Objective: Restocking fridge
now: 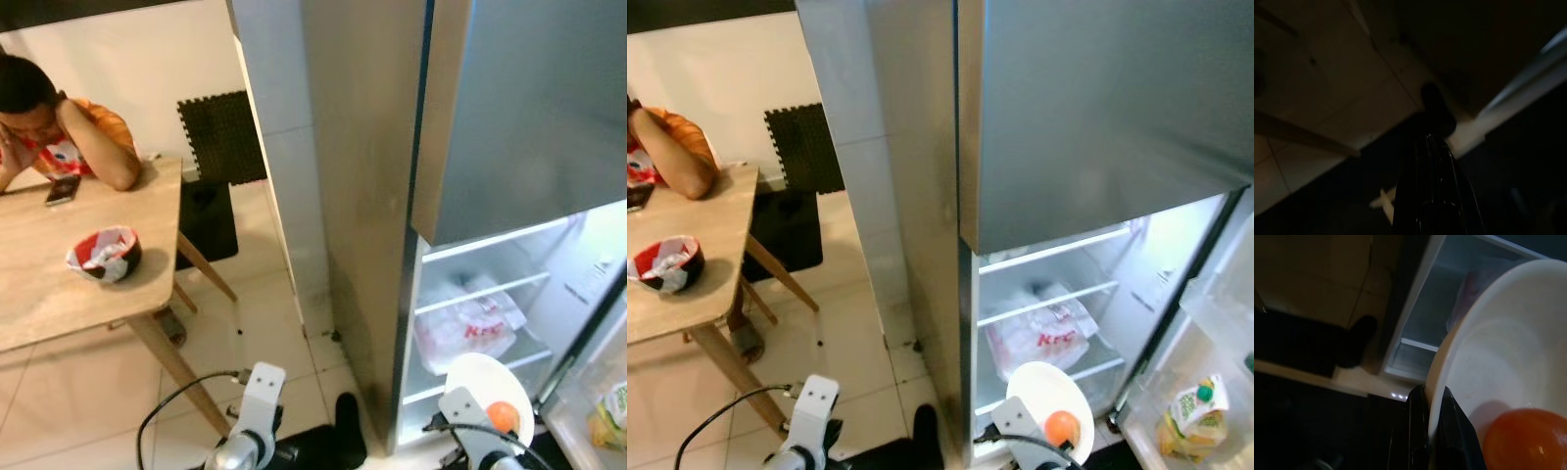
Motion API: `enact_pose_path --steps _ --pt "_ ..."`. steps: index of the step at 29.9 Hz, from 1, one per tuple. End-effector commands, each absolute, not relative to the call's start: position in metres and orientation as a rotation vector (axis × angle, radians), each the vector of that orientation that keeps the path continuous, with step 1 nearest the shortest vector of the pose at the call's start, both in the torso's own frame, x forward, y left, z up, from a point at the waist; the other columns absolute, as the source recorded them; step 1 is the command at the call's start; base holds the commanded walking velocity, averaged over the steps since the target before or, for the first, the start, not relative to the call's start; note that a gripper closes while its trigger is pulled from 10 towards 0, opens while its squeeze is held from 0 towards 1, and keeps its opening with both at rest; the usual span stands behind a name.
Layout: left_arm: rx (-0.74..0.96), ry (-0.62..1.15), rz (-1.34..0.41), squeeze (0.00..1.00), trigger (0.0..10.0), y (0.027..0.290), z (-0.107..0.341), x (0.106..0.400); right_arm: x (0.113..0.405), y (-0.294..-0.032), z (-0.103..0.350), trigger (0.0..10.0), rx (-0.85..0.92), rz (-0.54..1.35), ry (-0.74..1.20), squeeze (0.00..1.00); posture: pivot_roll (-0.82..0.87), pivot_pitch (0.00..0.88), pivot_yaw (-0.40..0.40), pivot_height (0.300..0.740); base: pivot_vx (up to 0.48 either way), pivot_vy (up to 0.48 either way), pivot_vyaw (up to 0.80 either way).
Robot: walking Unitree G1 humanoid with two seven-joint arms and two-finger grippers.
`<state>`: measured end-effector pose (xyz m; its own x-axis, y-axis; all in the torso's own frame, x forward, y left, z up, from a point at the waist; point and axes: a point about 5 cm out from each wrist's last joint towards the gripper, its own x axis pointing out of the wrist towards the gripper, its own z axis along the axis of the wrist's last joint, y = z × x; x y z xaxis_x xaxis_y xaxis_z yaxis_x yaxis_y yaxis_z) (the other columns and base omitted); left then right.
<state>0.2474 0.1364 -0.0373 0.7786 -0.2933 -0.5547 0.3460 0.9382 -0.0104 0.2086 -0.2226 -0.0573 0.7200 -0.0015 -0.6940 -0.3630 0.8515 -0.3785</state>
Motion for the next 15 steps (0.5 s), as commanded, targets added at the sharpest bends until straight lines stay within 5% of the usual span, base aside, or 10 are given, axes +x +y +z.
enact_pose_path --steps 1,10,15 --pt "0.071 0.651 -0.336 0.0 10.0 0.1436 -0.0458 0.2381 0.2172 -0.2132 -0.0533 10.0 -0.528 0.237 0.705 0.0 -0.09 0.027 0.059 0.74 0.0 0.0 0.8" --pt "0.097 0.65 -0.343 0.0 10.0 0.1434 -0.045 0.2398 0.2177 -0.2129 -0.0544 10.0 -0.557 0.246 0.729 0.0 -0.09 0.027 0.059 0.74 0.0 0.0 0.8" --pt "0.089 0.661 -0.339 0.0 10.0 0.1438 -0.0447 0.2412 0.2155 -0.2163 -0.0569 10.0 -0.532 0.196 0.771 0.0 -0.09 0.027 0.059 0.74 0.0 0.0 0.0"
